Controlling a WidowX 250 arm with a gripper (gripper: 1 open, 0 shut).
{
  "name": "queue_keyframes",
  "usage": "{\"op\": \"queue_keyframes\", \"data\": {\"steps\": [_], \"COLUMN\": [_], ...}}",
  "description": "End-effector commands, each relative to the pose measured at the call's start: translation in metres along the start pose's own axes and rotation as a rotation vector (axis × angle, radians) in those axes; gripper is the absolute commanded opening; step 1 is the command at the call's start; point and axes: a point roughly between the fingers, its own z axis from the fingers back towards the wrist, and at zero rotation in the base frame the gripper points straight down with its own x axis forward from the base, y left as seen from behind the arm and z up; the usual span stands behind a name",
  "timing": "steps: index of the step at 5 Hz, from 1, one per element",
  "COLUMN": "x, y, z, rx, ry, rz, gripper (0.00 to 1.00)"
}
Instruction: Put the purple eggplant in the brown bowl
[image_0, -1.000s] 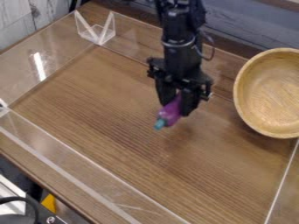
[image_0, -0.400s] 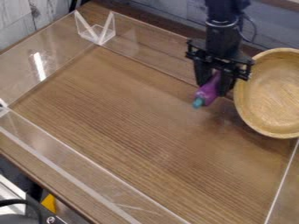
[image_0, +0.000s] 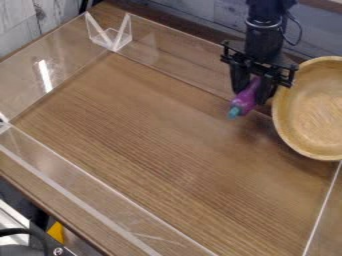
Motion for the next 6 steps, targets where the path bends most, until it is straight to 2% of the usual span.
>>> {"op": "queue_keyframes", "data": {"steps": [1,6], "x": [0.013,0.008], "y": [-0.007,-0.018], "z": [0.018,0.014], "rx": [0.005,0.033], "ry": [-0.073,-0.103], "rz": [-0.005,0.022], "gripper": [0.00,0.00]}}
